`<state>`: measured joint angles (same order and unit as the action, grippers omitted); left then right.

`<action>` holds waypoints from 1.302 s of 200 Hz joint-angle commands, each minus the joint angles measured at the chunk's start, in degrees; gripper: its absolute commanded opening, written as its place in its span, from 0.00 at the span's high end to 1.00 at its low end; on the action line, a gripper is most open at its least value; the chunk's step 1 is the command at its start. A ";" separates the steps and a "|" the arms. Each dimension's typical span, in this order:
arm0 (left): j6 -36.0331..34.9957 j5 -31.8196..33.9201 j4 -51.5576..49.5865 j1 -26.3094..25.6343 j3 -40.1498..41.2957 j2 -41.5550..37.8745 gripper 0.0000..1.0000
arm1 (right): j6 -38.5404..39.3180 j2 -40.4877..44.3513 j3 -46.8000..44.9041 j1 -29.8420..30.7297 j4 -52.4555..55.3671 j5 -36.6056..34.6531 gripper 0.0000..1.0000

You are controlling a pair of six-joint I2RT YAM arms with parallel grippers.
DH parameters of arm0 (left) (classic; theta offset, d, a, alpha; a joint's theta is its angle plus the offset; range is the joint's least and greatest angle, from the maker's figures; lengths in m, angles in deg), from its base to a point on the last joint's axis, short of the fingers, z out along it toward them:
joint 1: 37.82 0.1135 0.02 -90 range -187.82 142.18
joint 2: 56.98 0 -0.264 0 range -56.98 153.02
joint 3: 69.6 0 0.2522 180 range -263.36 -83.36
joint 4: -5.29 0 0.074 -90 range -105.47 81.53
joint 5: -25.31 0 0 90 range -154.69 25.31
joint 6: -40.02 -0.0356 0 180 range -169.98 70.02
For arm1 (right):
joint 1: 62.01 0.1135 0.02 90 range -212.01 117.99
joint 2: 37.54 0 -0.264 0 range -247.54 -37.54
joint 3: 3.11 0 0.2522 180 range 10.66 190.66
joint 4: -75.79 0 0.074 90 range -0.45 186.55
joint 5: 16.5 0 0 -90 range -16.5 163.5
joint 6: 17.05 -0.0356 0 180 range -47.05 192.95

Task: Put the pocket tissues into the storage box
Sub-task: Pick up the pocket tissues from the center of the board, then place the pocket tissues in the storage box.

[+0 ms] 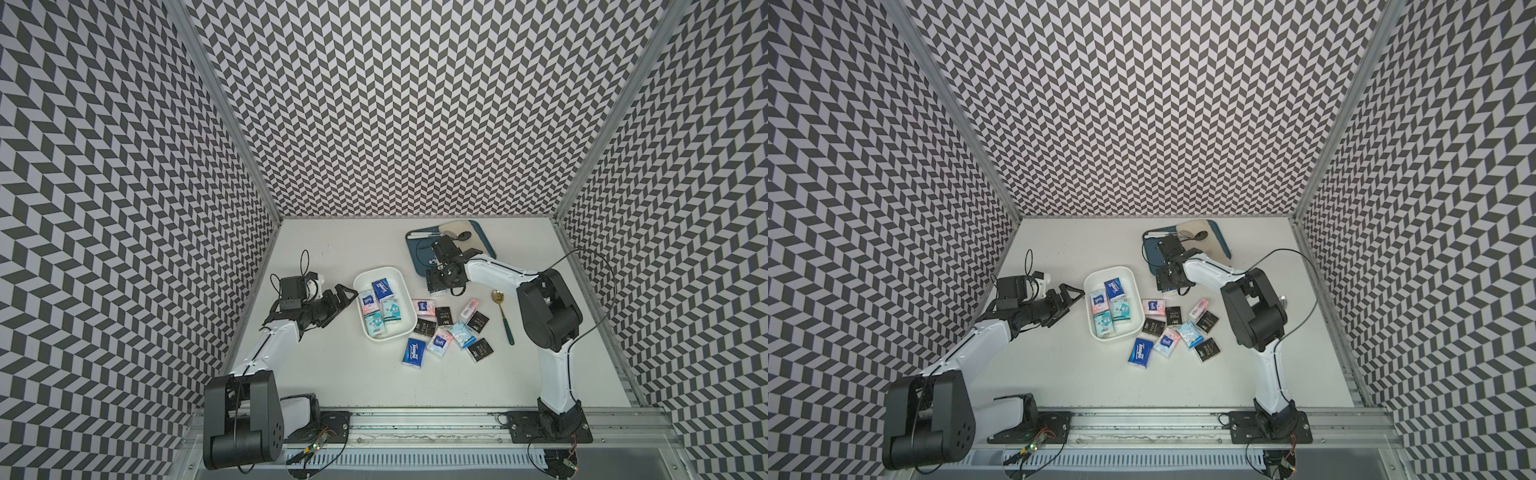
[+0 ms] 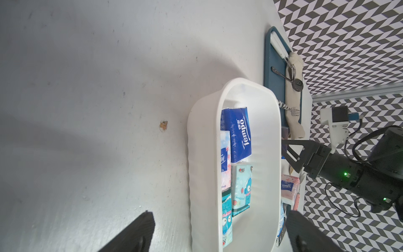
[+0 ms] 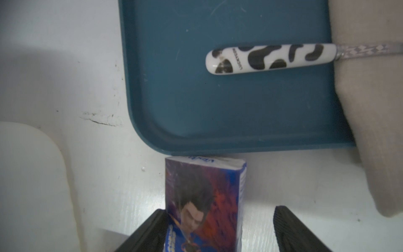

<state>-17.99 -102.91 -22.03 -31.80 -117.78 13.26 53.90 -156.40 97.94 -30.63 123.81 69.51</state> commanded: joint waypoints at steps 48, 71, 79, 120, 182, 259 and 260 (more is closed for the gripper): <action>-1.05 0.43 -1.12 0.31 -0.90 0.59 0.01 | -0.11 -2.69 1.05 0.18 -0.75 1.22 0.42; -1.05 0.39 -1.40 0.31 -1.18 0.37 0.01 | -0.29 -2.43 1.44 0.18 -0.75 1.66 0.58; -1.05 0.42 -1.46 0.31 -1.25 0.21 0.01 | -0.37 -2.10 1.58 0.18 -0.77 2.03 0.62; -1.05 0.45 -1.38 0.30 -1.25 0.05 0.01 | -1.16 1.52 2.05 0.09 -0.82 4.50 0.81; -0.37 0.09 0.16 0.31 -0.59 0.03 0.01 | -2.28 8.26 2.54 0.00 -0.77 11.91 0.88; 0.79 -1.11 3.39 0.61 -0.38 2.38 0.01 | -9.61 10.76 1.11 7.00 -10.22 26.21 0.87; 0.84 -1.14 3.47 0.63 -0.30 2.37 0.01 | -9.74 10.72 1.08 7.19 -10.42 26.35 0.87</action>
<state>-17.34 -103.13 -20.96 -31.78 -117.78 15.10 48.00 -146.83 99.27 -27.64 120.25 89.75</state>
